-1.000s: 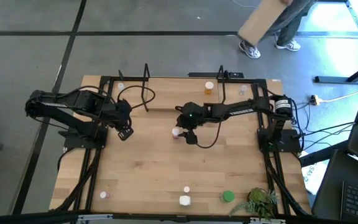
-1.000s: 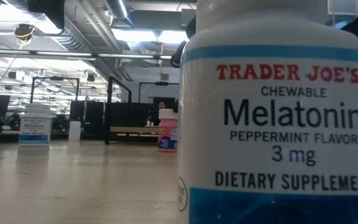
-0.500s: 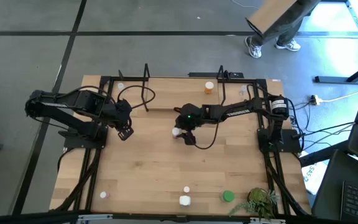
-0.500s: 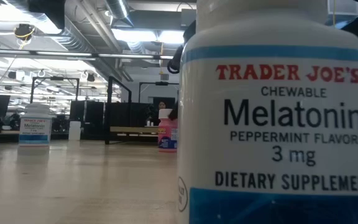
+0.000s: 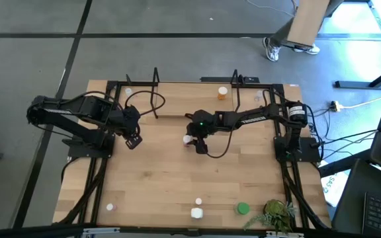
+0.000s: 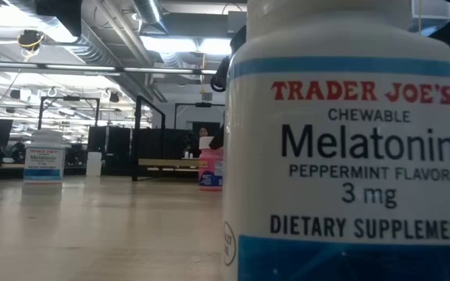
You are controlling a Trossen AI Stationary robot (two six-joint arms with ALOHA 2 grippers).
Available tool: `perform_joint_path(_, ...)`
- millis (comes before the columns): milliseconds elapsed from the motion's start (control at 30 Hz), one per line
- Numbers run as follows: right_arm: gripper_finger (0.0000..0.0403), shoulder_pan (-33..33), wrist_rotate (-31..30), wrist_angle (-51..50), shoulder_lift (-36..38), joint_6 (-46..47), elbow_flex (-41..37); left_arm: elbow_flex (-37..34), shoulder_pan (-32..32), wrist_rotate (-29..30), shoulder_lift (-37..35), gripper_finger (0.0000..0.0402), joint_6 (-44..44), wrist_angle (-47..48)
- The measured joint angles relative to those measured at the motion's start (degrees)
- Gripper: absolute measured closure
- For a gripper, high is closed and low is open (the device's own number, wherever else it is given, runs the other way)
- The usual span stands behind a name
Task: Pick and place medicine bottles onto shelf by color
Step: Put the white and pink pill bottle on the shelf
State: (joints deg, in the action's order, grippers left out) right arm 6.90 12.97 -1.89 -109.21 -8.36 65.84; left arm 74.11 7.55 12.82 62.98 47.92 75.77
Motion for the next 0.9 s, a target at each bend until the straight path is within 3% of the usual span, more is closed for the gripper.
perform_joint_path(133, 0.0232, 0.00, 0.11, -0.29, 0.23, 1.63, -0.02, 0.00, 0.00, 0.00, 0.00, 0.0401, 0.02, 0.02)
perform_joint_path(500, 0.0226, 0.00, 0.17, -8.25, 1.15, 5.38, 5.00, 0.00, -0.02, 0.00, 0.00, 0.0401, 0.04, 0.00)
perform_joint_path(900, 0.0225, 2.22, -0.43, -20.85, 11.46, 0.31, 6.84, 0.00, -0.02, 0.34, 0.00, 0.0401, 0.00, 0.00)
